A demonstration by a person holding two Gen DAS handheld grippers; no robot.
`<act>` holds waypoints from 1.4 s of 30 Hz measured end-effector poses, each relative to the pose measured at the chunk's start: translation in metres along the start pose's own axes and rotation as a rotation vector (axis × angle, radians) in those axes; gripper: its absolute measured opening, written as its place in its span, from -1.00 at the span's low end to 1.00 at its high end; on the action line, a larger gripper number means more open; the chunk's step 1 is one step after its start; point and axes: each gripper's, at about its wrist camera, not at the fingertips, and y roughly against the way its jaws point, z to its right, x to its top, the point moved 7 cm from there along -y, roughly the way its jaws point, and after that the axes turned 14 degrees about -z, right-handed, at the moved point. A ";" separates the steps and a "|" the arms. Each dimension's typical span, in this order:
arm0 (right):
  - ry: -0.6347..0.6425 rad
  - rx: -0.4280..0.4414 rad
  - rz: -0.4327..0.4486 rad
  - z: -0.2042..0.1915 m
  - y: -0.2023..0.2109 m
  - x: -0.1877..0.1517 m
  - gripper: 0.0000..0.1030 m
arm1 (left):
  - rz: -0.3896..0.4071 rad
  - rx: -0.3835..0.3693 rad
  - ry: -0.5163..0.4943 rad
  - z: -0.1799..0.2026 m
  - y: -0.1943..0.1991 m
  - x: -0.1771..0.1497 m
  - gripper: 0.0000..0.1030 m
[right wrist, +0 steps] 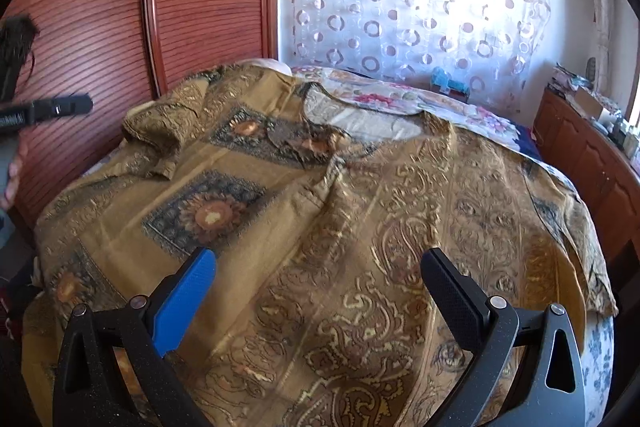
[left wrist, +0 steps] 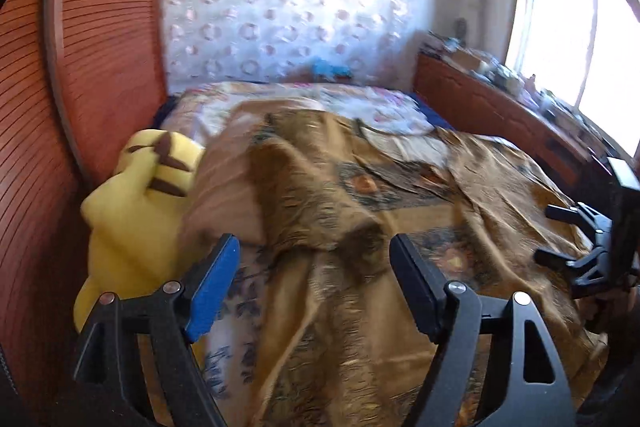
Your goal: Fold small clothes
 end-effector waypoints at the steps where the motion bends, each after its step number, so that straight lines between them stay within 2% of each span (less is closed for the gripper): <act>1: 0.010 0.023 0.003 -0.003 0.002 0.004 0.93 | 0.030 0.016 0.016 -0.004 0.003 -0.003 0.52; 4: 0.050 0.070 0.018 -0.015 0.009 0.019 0.90 | 0.085 0.067 0.051 -0.015 0.013 -0.010 0.52; 9: 0.161 0.125 0.053 -0.049 0.009 0.055 0.90 | 0.099 0.061 0.095 -0.027 0.019 -0.018 0.52; 12: 0.245 0.161 0.068 -0.078 -0.001 0.078 0.90 | 0.100 0.094 0.089 -0.031 0.022 -0.023 0.52; 16: 0.344 0.212 0.053 -0.116 -0.033 0.104 0.90 | 0.107 0.087 0.115 -0.038 0.027 -0.031 0.52; 21: 0.444 0.206 -0.032 -0.154 -0.086 0.128 0.90 | 0.105 0.090 0.128 -0.042 0.027 -0.038 0.52; 25: 0.497 0.131 -0.090 -0.171 -0.123 0.145 0.86 | 0.091 0.091 0.141 -0.045 0.019 -0.042 0.52; 27: 0.502 0.111 -0.092 -0.176 -0.132 0.154 0.72 | 0.084 0.085 0.146 -0.044 0.016 -0.045 0.51; 29: 0.505 0.120 -0.083 -0.181 -0.134 0.164 0.30 | 0.076 0.084 0.148 -0.045 0.013 -0.049 0.52; 30: 0.513 0.127 -0.076 -0.184 -0.131 0.167 -0.11 | 0.072 0.083 0.147 -0.045 0.011 -0.050 0.51; 31: 0.520 0.127 -0.073 -0.184 -0.131 0.170 -0.40 | 0.067 0.080 0.145 -0.044 0.009 -0.051 0.52; 33: 0.512 0.136 -0.052 -0.179 -0.122 0.172 -0.65 | 0.063 0.078 0.143 -0.043 0.007 -0.051 0.52; 36: 0.409 0.115 0.021 -0.152 -0.107 0.181 -0.73 | 0.053 0.078 0.140 -0.040 0.004 -0.053 0.52; 38: 0.294 0.071 0.043 -0.119 -0.103 0.187 -0.73 | 0.045 0.076 0.138 -0.038 0.002 -0.054 0.52; 41: 0.133 0.034 -0.002 -0.068 -0.110 0.179 -0.71 | 0.038 0.075 0.129 -0.033 0.000 -0.054 0.52; 42: 0.103 0.029 -0.038 -0.055 -0.115 0.174 -0.50 | 0.035 0.074 0.127 -0.031 -0.001 -0.054 0.52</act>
